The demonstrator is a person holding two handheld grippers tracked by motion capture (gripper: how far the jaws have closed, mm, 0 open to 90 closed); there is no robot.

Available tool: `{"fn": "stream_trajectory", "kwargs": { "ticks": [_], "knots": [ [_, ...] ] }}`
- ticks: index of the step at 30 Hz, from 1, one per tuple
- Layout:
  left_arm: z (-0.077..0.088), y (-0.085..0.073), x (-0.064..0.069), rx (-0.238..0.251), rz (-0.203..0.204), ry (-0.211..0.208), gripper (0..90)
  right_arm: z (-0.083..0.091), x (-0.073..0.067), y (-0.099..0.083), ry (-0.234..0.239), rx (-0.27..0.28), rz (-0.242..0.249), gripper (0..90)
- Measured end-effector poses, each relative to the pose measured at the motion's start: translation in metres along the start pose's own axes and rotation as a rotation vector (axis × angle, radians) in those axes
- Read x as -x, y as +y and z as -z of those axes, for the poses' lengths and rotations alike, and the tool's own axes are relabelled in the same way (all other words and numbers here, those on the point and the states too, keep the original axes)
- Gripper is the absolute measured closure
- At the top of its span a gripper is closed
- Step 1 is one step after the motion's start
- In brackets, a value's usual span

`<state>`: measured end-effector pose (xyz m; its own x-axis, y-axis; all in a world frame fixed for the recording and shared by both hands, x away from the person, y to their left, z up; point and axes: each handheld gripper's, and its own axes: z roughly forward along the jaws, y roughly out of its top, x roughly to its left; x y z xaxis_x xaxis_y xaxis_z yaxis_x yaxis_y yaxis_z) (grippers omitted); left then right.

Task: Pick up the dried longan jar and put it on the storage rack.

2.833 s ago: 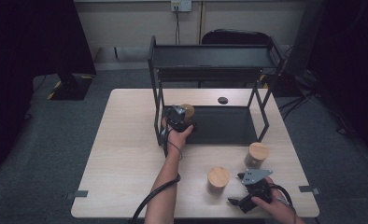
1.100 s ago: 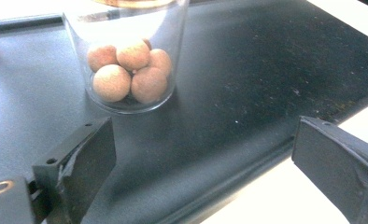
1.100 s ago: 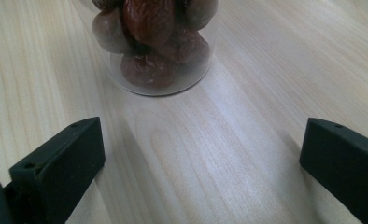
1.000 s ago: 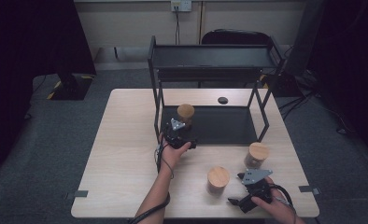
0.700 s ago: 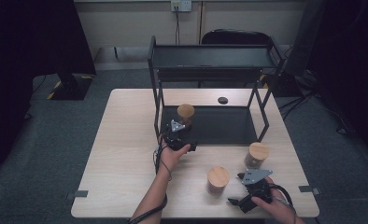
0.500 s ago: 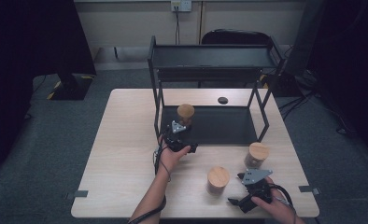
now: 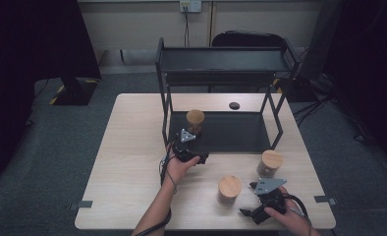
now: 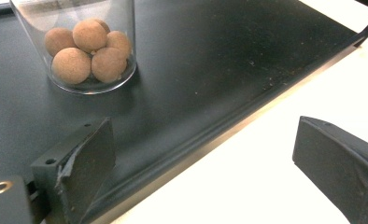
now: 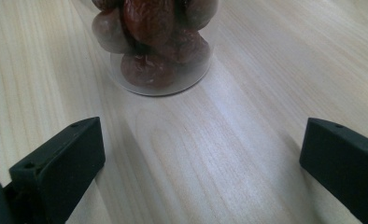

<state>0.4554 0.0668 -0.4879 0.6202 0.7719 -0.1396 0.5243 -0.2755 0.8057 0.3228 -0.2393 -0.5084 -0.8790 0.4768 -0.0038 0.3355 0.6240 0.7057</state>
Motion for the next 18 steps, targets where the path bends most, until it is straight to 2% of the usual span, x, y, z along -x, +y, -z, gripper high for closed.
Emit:
{"fn": "stream_trajectory", "kwargs": {
  "ticks": [5,18],
  "knots": [
    [0.004,-0.002,0.000,-0.005,-0.009,-0.018,5.6,0.000,0.000,0.000,0.000,0.000,0.000,0.0],
    [0.012,-0.007,0.002,-0.002,-0.023,-0.034,5.6,0.000,0.000,0.000,0.000,0.000,0.000,0.0]
  ]
}}
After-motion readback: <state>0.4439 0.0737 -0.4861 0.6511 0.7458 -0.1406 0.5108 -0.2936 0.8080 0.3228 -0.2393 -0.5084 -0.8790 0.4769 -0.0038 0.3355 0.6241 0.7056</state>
